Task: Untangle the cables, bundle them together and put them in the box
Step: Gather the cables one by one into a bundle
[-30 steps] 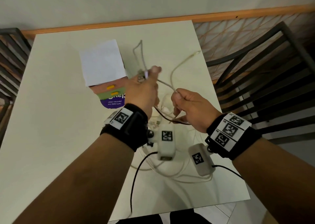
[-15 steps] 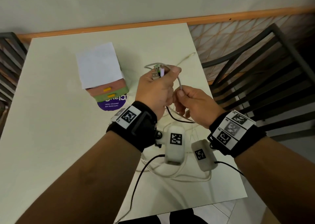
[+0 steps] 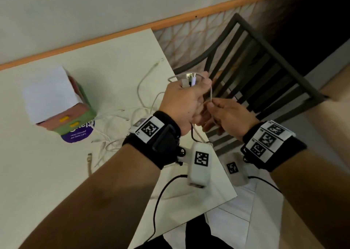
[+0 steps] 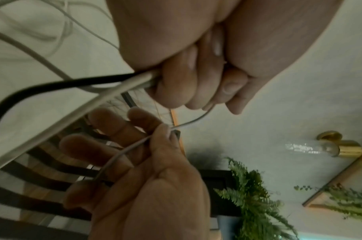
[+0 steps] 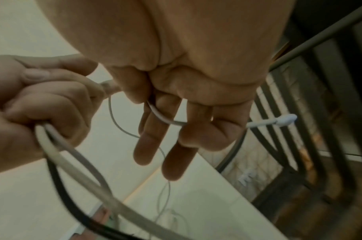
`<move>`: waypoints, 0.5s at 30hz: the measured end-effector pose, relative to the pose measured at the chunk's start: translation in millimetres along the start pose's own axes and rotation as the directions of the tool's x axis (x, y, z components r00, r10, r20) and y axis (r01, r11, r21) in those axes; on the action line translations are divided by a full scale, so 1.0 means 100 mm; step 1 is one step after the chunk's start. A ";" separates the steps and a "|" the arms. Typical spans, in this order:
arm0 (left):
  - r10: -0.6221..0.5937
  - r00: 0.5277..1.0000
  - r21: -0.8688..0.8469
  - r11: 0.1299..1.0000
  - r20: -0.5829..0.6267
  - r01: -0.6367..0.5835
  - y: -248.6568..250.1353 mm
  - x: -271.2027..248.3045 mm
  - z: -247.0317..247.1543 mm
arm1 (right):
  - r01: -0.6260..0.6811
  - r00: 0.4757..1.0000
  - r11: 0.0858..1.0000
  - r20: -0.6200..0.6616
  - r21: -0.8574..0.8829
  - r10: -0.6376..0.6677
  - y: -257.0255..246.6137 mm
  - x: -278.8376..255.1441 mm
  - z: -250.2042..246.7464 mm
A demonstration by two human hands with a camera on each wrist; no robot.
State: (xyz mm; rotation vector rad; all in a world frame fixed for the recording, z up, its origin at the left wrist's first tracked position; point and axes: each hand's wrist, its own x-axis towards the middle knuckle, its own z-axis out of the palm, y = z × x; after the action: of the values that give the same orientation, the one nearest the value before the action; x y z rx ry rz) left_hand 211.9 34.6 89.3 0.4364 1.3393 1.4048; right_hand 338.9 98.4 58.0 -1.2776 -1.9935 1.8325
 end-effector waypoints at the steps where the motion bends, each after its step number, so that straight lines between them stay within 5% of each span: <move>1: -0.034 0.999 0.021 0.999 0.014 0.033 -0.06 0.00 0.09 | -0.045 0.999 0.999 0.001 -0.009 0.045 0.11 -0.04 -0.07; 7: -0.106 0.994 0.135 0.985 -0.004 0.105 -0.24 -0.01 0.39 | -0.264 0.961 0.929 0.010 -0.260 0.276 0.67 -0.18 -0.32; 11: -0.078 0.997 0.095 0.993 0.011 0.076 -0.21 0.02 0.43 | -0.353 0.909 0.681 -0.063 -0.641 0.412 0.87 -0.21 -0.40; 14: -0.034 0.996 0.052 0.998 0.078 0.030 -0.19 0.02 0.42 | -0.402 0.906 0.709 -0.138 -0.580 0.401 0.72 -0.23 -0.44; 15: -0.025 0.995 0.045 0.999 0.100 0.021 -0.19 0.01 0.41 | -0.336 0.940 0.745 -0.159 -0.576 0.300 0.67 -0.23 -0.45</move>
State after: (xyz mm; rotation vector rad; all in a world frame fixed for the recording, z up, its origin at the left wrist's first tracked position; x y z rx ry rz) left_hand 254.0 50.7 84.3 0.5130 1.2917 1.3191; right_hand 412.7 109.8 20.2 -1.9173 -2.5659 1.2612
